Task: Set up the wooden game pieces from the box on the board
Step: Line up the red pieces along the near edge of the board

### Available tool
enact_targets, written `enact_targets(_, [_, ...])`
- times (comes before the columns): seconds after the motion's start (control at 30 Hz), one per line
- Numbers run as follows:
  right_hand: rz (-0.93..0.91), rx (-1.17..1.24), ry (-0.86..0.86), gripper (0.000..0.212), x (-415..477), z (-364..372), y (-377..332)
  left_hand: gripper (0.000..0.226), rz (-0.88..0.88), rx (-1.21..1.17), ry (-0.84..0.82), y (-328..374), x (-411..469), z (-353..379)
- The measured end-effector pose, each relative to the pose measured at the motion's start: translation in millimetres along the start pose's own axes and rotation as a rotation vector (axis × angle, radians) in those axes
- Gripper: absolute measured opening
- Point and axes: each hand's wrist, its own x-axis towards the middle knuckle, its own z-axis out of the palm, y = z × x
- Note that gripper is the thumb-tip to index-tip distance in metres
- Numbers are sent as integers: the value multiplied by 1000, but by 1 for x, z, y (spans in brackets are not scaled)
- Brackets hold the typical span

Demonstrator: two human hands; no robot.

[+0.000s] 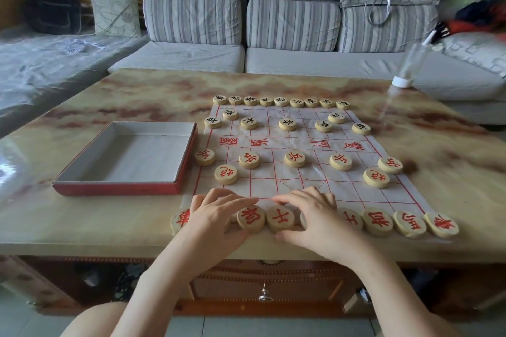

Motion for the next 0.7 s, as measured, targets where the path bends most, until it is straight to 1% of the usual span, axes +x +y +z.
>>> enact_targets(0.07, [-8,-6,5,50,1,1,-1,52,6,30,9,-2,1,1])
enact_targets(0.23, [-19,-33,33,46,3,3,0,64,-60,82,-7,-2,3,4])
enact_targets(0.4, [-18,-40,54,49,2,5,1,69,-75,121,-16,-1,3,3])
enact_targets(0.53, [-29,-51,65,56,3,6,4,77,-77,111,-35,1,4,2])
enact_targets(0.7, [-35,-63,75,52,1,4,5,71,-67,93,-42,2,3,2])
